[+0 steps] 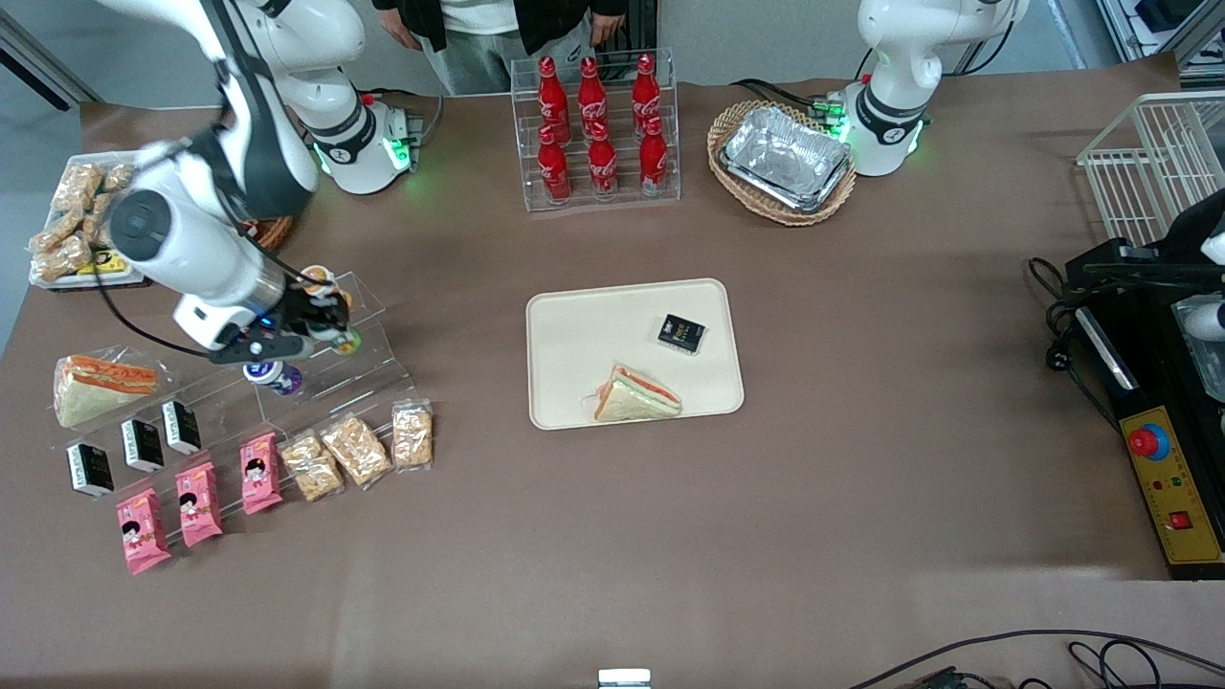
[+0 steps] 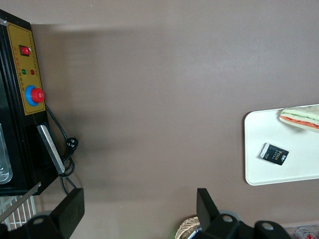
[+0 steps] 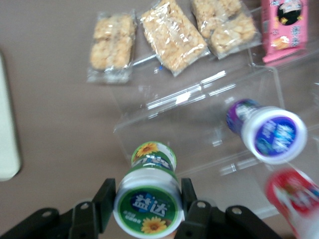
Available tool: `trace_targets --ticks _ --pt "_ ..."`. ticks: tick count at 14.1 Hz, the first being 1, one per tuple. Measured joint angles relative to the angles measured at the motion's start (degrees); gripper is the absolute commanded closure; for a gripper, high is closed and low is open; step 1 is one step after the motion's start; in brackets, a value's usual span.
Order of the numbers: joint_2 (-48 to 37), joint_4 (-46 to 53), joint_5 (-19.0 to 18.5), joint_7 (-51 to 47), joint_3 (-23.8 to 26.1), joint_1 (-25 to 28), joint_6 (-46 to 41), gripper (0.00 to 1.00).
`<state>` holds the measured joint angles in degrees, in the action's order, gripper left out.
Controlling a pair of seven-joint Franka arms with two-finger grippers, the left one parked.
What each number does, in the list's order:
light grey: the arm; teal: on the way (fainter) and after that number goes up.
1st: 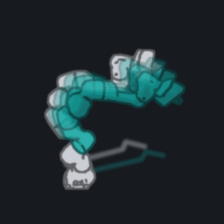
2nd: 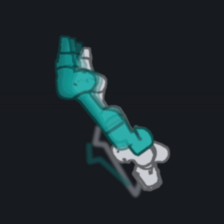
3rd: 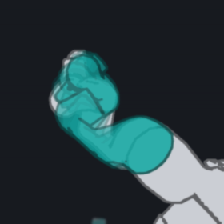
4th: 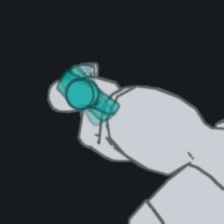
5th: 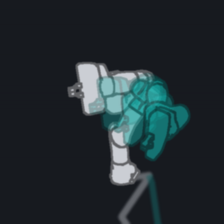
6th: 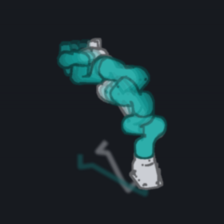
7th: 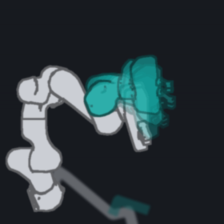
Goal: Place green gum on tray
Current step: 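Lift the green gum tub up out of the rack, then carry the green gum tub over the cream tray beside the sandwich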
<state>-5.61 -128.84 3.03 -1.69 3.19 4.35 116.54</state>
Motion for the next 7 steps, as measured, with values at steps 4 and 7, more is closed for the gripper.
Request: trace_targets --ticks 4,7 --pt "-3.5 17.1 0.0 0.0 -0.2 -0.1 -22.4 1.0" --pt "-3.5 22.6 2.0 -2.8 0.6 -0.1 -27.0 1.0"
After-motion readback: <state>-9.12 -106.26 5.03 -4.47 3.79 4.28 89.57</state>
